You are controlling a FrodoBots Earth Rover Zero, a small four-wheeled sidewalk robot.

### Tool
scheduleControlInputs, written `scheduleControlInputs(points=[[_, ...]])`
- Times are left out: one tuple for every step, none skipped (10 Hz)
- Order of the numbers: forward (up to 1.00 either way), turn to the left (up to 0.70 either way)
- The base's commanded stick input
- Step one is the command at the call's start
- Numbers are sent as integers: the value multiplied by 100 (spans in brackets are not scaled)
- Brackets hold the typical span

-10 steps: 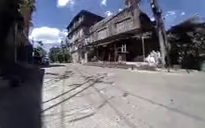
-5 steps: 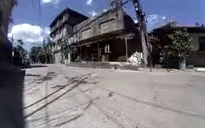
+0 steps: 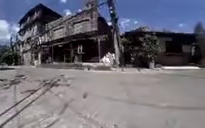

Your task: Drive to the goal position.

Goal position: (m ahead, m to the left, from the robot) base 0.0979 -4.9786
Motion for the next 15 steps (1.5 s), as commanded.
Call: scheduleControlInputs(points=[[0, -100], [0, -100], [0, -100], [0, -100], [0, -100], [0, -100], [0, -100], [0, -100], [0, -100], [0, -100], [0, -100], [0, -100], [0, -100], [0, -100], [0, -100]])
